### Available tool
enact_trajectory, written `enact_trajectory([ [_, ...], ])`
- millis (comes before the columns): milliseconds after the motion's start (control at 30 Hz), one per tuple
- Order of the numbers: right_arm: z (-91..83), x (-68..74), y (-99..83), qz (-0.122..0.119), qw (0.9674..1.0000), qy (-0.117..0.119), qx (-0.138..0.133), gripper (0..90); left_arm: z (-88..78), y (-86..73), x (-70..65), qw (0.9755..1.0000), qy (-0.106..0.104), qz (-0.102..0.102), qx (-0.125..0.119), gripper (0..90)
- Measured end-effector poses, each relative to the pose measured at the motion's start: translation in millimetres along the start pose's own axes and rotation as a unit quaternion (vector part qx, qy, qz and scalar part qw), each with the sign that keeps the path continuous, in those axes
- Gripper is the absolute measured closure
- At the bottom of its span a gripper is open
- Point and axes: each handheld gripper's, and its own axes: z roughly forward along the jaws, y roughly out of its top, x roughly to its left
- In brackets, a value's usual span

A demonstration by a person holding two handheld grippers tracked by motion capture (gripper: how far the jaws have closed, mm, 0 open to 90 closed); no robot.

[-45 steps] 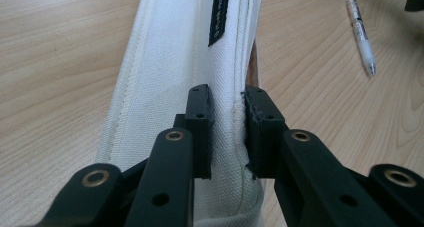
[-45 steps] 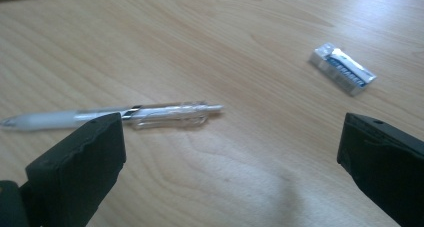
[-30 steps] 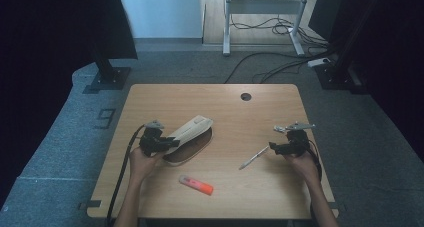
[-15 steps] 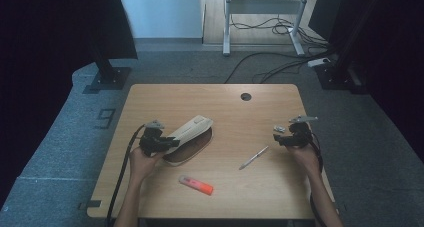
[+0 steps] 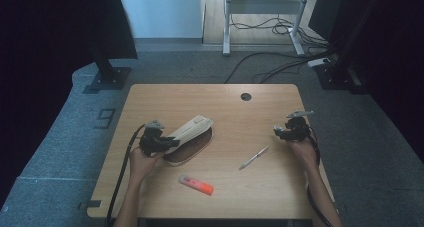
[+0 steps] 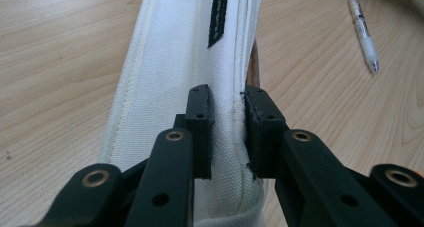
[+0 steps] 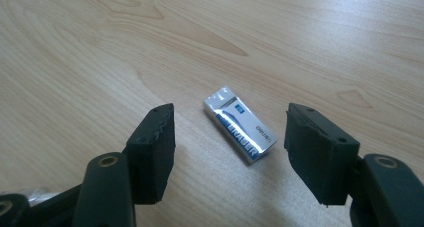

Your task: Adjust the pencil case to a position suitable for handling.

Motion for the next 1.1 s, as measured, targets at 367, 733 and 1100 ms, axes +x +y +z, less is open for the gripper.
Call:
enact_trajectory([
  [367, 15.4, -8.8, -1.7, 0.008, 0.9999, 0.010, -0.001, 45.0, 0.4, -0.1, -0.2, 1.0000, 0.000, 0.001, 0.001, 74.9],
  [733, 9.6, -1.1, -1.8, 0.008, 0.9993, 0.035, 0.013, 67.1, 0.8, 0.0, -0.9, 1.0000, 0.002, 0.004, 0.001, 74.9],
  [1100, 5.7, 3.9, -2.0, 0.005, 0.9994, 0.024, 0.023, 71.3, -0.1, 0.1, -0.3, 1.0000, 0.001, 0.002, -0.002, 74.9],
])
